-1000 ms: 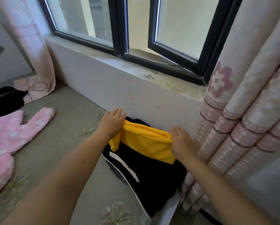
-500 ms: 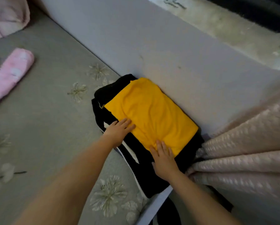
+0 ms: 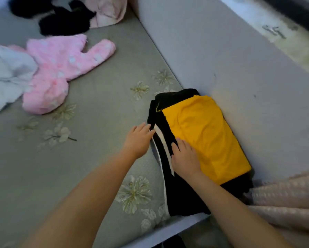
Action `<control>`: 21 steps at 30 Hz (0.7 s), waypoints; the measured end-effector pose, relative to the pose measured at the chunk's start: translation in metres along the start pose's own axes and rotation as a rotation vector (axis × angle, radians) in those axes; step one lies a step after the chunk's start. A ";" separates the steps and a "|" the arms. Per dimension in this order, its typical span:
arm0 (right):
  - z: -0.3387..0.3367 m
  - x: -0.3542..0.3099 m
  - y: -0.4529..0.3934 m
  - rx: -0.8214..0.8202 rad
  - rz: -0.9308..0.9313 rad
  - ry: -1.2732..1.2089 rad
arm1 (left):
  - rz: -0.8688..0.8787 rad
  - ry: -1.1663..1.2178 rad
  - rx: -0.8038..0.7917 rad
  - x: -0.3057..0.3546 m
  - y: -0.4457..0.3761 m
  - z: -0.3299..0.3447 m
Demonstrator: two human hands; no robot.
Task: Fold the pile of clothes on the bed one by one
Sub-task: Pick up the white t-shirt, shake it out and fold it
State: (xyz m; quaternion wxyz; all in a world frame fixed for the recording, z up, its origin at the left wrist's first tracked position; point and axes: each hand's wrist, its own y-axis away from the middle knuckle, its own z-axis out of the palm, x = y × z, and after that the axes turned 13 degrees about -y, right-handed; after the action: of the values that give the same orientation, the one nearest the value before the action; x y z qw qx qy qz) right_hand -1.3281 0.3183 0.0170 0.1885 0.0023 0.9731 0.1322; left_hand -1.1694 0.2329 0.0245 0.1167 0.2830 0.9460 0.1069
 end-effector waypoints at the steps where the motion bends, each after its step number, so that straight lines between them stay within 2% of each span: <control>1: -0.005 -0.014 -0.008 0.010 -0.065 0.012 | -0.088 0.028 0.016 -0.012 0.018 -0.003; 6: -0.022 -0.102 -0.035 -0.001 -0.400 0.086 | -0.481 0.045 0.032 -0.073 0.125 -0.003; 12: -0.016 -0.222 -0.045 -0.034 -0.638 0.080 | -0.900 0.068 0.025 -0.141 0.244 0.005; 16: 0.010 -0.290 -0.038 -0.037 -0.721 0.078 | -1.049 0.120 -0.017 -0.179 0.305 0.023; 21: 0.063 -0.385 -0.035 -0.039 -0.753 0.108 | -1.106 0.129 -0.035 -0.253 0.378 0.065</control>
State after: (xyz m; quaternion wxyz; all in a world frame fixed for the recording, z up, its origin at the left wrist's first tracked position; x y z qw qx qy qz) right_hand -0.9460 0.2802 0.0923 0.1722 -0.3662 0.9116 0.0720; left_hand -0.7524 0.4085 0.1053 0.1019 -0.2646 0.9569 0.0628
